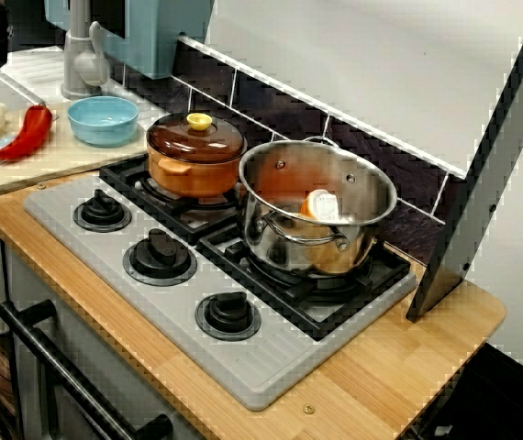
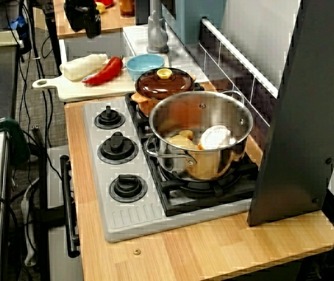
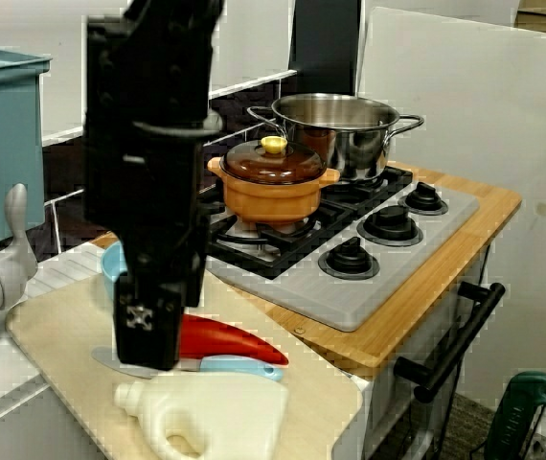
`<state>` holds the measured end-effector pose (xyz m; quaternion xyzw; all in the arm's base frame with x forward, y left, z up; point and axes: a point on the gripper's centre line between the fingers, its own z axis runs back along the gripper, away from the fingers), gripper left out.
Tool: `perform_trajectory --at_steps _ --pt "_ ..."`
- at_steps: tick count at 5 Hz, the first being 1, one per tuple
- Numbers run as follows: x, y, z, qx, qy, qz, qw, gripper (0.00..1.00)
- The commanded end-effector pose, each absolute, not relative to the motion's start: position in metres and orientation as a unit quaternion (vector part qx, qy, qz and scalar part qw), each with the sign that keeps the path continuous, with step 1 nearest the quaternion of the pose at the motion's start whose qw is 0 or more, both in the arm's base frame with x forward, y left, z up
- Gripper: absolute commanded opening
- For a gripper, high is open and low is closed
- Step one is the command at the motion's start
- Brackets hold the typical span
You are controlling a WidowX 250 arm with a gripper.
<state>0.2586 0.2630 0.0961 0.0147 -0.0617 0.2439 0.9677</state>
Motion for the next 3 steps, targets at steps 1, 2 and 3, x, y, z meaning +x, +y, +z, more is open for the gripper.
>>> perform_trajectory --at_steps 1,2,3 --pt "0.262 0.261 0.106 0.024 -0.090 0.247 0.965 1.00" --pt "0.268 0.265 0.101 0.025 -0.082 0.254 0.963 1.00" --pt "0.275 0.272 0.098 0.024 -0.076 0.260 0.962 1.00"
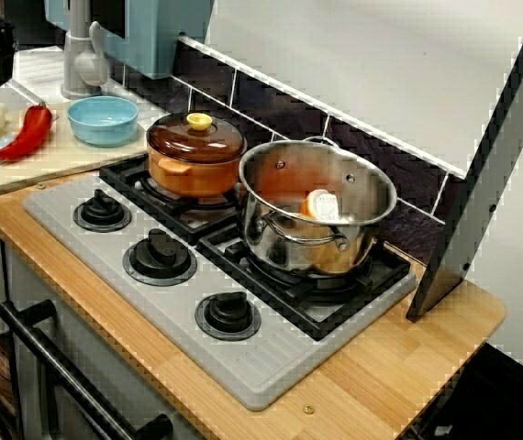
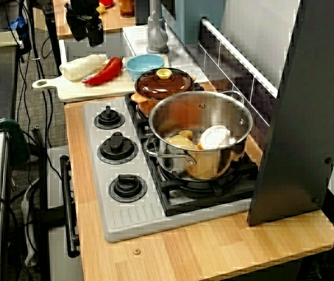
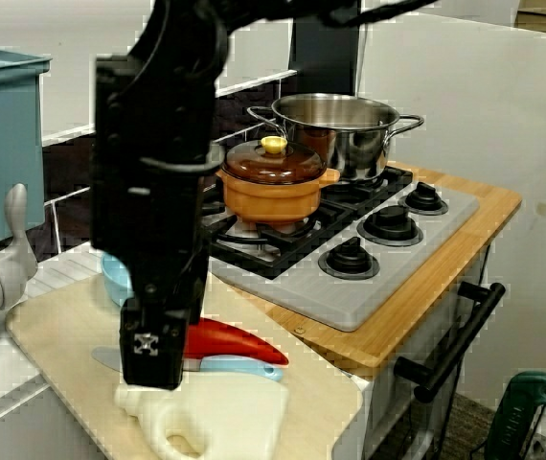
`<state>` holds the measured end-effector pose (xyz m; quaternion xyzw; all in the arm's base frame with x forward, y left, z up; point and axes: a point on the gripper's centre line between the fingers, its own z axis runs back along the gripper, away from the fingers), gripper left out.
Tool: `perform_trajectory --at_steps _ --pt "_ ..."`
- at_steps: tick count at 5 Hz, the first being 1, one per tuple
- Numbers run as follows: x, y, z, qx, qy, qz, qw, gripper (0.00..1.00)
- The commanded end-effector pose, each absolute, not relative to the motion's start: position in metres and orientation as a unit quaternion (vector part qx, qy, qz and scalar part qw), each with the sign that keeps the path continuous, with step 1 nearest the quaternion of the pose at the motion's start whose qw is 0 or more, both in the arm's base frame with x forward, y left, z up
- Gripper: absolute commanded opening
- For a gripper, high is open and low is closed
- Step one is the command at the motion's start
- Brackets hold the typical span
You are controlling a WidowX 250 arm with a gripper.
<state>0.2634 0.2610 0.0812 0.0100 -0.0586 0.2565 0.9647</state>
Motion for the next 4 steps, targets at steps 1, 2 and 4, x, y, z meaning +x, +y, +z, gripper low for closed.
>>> perform_trajectory --at_steps 1,2,4 --pt "0.280 0.279 0.095 0.018 -0.078 0.268 0.960 1.00" --pt "0.284 0.279 0.089 0.022 -0.075 0.270 0.960 1.00" --pt "0.285 0.269 0.075 0.017 -0.081 0.275 0.958 1.00"
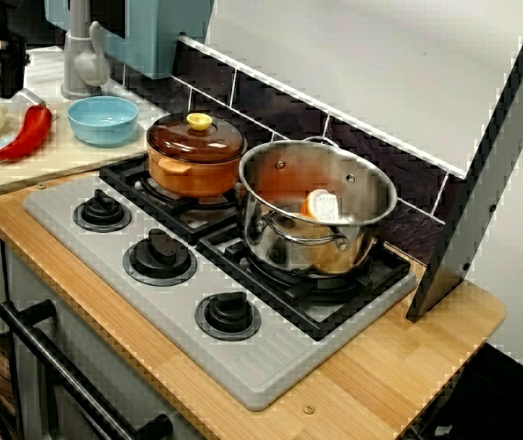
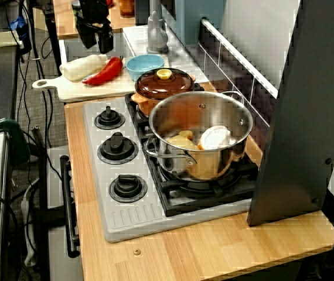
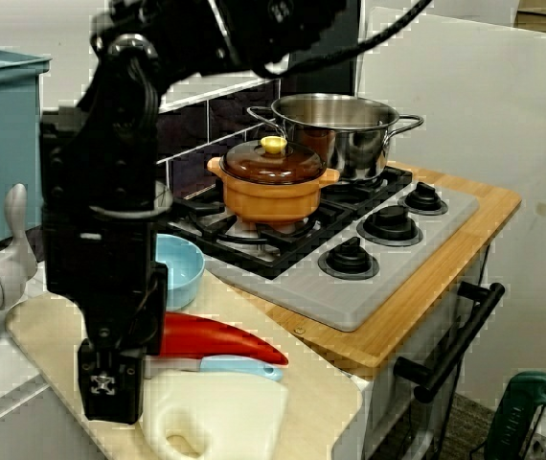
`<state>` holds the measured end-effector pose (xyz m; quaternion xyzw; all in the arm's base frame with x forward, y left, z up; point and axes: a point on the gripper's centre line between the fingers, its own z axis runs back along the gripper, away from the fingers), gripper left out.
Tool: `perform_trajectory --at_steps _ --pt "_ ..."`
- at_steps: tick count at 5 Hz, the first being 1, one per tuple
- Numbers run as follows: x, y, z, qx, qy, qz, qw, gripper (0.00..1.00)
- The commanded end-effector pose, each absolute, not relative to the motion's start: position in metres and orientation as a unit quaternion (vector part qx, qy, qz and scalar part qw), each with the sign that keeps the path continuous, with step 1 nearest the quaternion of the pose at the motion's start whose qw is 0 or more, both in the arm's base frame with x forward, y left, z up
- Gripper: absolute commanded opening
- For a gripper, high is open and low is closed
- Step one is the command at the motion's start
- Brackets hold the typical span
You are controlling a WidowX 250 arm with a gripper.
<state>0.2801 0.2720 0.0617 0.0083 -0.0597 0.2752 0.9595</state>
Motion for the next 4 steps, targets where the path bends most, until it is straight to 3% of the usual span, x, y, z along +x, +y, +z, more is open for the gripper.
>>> perform_trajectory --at_steps 1,4 --pt "0.2856 0.2683 0.0715 0.013 -0.077 0.279 0.957 1.00" --pt "0.2875 0.2709 0.0648 0.008 -0.068 0.291 0.954 1.00"
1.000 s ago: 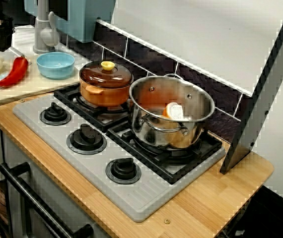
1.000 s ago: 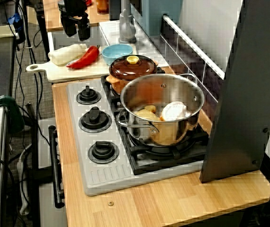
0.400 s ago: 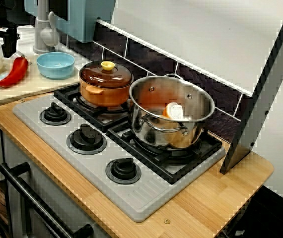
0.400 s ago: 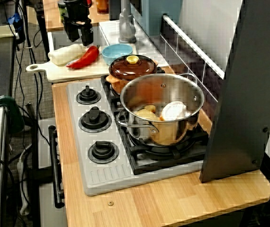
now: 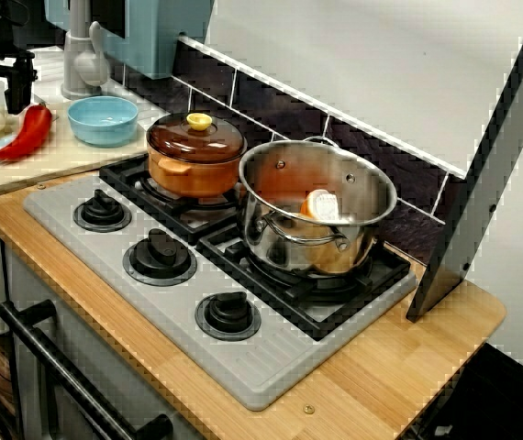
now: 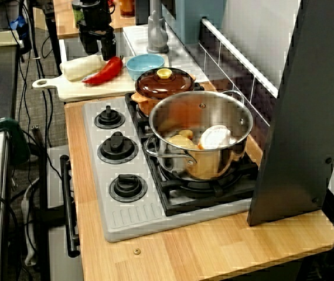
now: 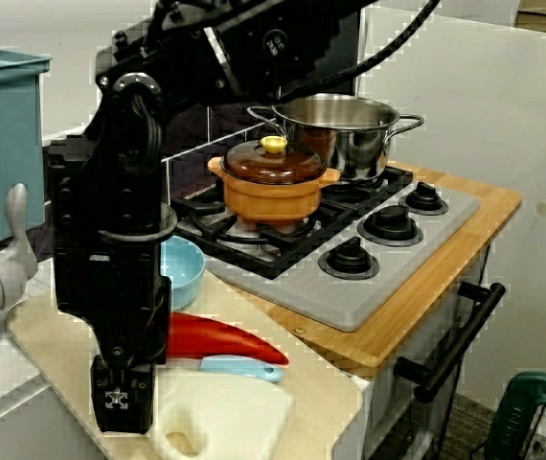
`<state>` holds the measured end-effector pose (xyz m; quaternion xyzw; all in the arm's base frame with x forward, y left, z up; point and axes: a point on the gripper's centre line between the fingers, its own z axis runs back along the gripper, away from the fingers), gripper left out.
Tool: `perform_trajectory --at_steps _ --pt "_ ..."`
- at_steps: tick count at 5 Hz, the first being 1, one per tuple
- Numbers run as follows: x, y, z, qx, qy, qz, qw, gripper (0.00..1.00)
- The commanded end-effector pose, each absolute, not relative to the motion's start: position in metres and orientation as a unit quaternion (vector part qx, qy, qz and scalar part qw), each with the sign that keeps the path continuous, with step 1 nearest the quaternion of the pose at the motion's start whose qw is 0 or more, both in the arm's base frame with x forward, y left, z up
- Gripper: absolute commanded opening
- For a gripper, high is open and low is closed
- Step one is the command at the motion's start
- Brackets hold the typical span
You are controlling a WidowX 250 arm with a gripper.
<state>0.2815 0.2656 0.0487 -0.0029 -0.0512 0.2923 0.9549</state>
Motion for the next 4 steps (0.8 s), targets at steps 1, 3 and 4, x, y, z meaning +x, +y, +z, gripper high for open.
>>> perform_trajectory --at_steps 1,3,4 --pt "0.2883 0.2718 0.0637 0.008 -0.066 0.293 0.954 1.00" --pt "0.2886 0.2729 0.0625 0.008 -0.064 0.294 0.954 1.00" --pt "0.2884 0.2726 0.0628 0.008 -0.064 0.294 0.954 1.00"
